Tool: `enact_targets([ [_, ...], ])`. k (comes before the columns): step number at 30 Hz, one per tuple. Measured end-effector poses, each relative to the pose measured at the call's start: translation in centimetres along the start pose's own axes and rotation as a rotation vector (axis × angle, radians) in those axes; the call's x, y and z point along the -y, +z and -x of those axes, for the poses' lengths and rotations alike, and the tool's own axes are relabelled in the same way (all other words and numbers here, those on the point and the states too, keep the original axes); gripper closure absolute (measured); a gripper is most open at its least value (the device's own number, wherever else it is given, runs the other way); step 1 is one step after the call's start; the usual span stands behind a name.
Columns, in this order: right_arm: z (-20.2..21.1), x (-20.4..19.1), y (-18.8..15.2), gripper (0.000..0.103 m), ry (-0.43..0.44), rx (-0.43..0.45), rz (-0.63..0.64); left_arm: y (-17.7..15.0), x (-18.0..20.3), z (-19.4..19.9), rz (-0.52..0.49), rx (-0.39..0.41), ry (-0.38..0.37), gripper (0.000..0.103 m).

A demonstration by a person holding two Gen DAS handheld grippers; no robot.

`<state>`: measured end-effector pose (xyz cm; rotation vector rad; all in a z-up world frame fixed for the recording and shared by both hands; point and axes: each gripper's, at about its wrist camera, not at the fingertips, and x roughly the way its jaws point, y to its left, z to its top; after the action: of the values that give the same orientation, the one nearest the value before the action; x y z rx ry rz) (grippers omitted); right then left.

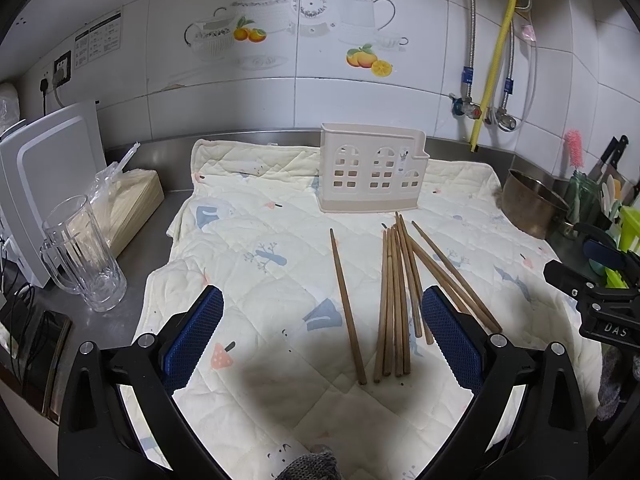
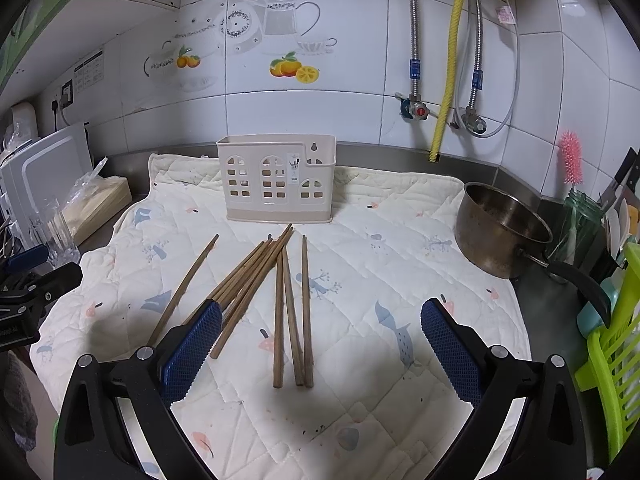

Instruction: Organize utensils

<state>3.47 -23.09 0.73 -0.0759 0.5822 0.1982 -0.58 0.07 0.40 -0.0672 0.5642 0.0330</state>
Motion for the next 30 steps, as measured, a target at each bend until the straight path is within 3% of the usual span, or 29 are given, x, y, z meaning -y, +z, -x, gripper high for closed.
enact_targets([
  [30,0.42,-0.14,-0.01,0.006,0.004,0.011,-0.001,-0.12,0.11,0.18,0.003,-0.007,0.003,0.005],
])
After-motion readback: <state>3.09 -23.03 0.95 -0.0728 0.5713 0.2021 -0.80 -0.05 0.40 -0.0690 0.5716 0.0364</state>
